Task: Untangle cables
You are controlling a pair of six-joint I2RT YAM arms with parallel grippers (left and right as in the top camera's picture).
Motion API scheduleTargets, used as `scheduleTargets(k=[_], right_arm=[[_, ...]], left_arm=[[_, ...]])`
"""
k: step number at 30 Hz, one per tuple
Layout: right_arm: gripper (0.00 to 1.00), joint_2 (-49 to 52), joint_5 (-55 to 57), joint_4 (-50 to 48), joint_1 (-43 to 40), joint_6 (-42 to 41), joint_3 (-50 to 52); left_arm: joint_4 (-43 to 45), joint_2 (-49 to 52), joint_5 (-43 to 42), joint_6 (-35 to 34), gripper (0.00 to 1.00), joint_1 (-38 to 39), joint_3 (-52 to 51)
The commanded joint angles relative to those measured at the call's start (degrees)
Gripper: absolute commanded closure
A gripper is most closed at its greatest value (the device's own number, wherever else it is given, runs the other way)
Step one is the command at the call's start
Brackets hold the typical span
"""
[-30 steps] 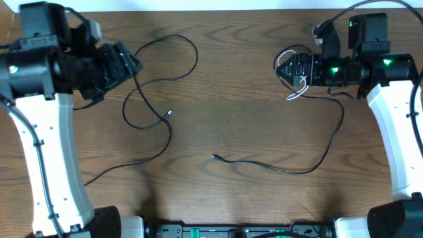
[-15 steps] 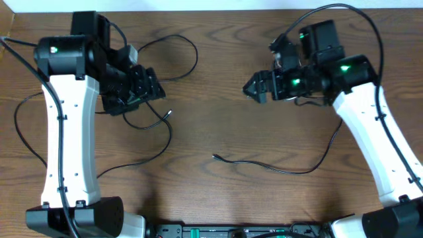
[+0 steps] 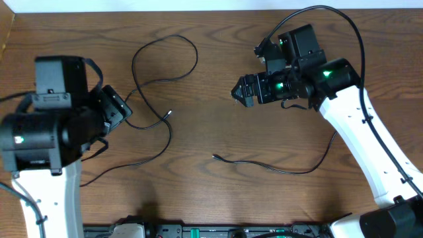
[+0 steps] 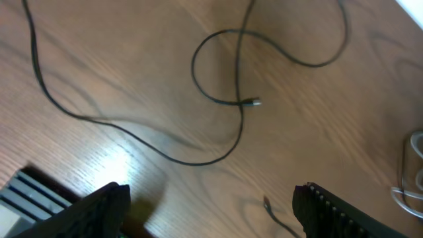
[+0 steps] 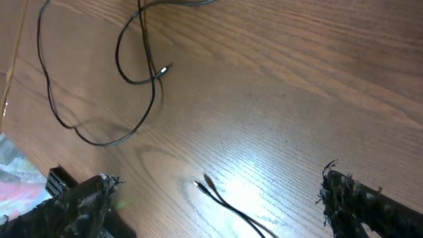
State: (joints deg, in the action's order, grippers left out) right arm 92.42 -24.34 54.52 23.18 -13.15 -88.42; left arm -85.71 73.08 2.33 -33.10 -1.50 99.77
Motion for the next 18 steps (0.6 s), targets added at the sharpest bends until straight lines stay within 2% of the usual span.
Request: scheduleTargets(k=[1,4,7,10,14,18], right_arm=[[0.01,0.5,0.5,-0.1,0.5,-0.5,0.2],[0.01,0.5,0.4,-0.2,0.5,-0.5,0.2],[0.01,0.5,0.5,-0.1,0.5,-0.5,0.2],[0.01,0.5,0.7,-0.5,0.5,-0.5,0.2],[0.01,0.5,1.8,-1.4,0.5,-0.5,0.2],[0.01,0.5,3.1,-1.7,0.5,-0.5,0.2]], left_arm=[[3.6,2.4,1.8,-4.2,0.16,0.0,-10.1],[9.0,4.1,-0.8,-0.1,0.16,0.0,-17.0],[17.1,7.8,-0.8,8.9,0.16,0.0,-23.1],[20.8,12.3,-0.8,17.2,0.15,0.0,-24.8],[22.3,19.5,-1.4,19.8,0.15,0.3,-24.8],[23.7,25.5,-9.4,24.8,0.17,1.9,-24.8]])
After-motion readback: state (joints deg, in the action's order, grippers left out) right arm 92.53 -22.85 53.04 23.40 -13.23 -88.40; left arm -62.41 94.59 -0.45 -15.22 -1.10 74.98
